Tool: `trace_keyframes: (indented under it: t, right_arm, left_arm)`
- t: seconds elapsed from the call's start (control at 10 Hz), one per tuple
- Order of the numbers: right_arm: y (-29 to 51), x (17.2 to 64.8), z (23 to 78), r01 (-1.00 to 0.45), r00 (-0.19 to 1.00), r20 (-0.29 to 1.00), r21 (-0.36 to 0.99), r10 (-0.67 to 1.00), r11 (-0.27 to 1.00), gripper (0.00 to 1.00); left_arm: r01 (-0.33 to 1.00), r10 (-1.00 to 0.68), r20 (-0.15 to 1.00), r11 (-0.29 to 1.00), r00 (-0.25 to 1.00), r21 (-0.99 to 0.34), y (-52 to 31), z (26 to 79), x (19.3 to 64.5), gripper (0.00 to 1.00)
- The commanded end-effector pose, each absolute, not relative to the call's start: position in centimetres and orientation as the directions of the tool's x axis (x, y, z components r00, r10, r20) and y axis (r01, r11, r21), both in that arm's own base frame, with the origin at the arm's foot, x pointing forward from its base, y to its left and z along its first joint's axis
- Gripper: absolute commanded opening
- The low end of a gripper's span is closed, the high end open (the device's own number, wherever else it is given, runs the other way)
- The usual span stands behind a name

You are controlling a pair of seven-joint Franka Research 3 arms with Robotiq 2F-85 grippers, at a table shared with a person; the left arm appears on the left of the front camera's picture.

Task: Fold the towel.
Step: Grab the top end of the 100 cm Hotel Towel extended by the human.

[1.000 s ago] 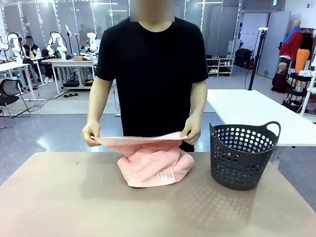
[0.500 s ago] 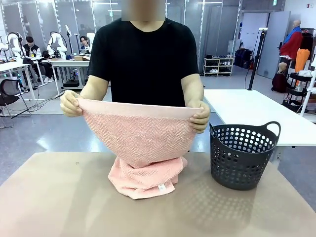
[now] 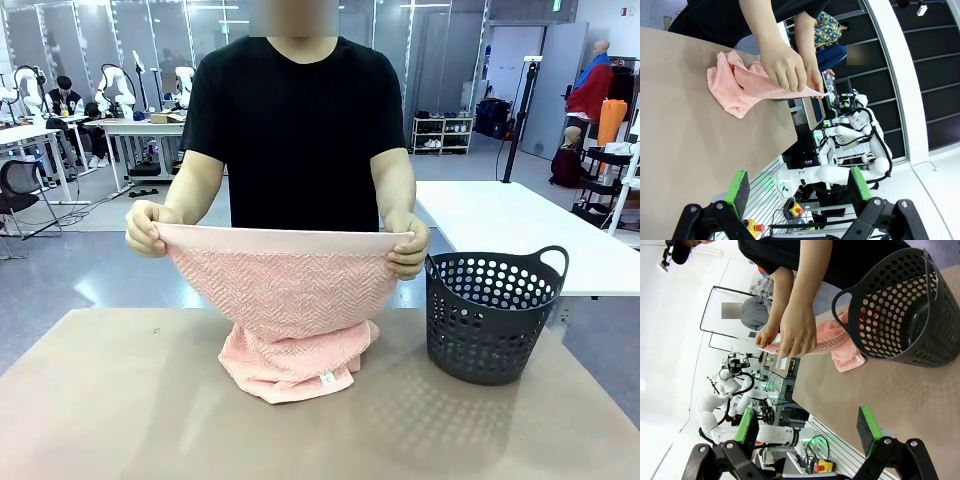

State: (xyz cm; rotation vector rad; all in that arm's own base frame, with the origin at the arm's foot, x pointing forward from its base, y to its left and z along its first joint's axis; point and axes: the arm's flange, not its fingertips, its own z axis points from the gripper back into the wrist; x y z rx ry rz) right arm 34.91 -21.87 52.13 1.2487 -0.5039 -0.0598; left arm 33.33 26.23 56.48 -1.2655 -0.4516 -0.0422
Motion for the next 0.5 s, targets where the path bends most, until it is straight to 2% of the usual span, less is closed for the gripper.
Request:
trace_keyframes:
  t: [0.0,0.1,0.2,0.4]
  right_arm:
    - [-21.9,34.9,52.1,-0.226,0.890,0.333,0.916,-0.313,0.330,1.00]
    - [-21.7,35.3,54.0,-0.337,0.858,0.449,0.858,-0.249,0.387,1.00]
    - [-21.1,35.8,55.6,-0.416,0.836,0.528,0.788,-0.152,0.454,1.00]
    - [-18.9,36.6,58.7,-0.554,0.775,0.630,0.654,0.035,0.515,1.00]
  left_arm:
    - [0.276,0.215,0.350,0.312,0.912,-0.909,26.2,56.5,33.3,1.00]
    - [0.384,0.108,0.470,0.433,0.876,-0.816,25.5,58.4,33.2,1.00]
    - [0.429,0.062,0.516,0.476,0.854,-0.768,25.0,59.8,33.3,1.00]
    - [0.577,-0.160,0.598,0.542,0.785,-0.612,23.1,64.0,33.9,1.00]
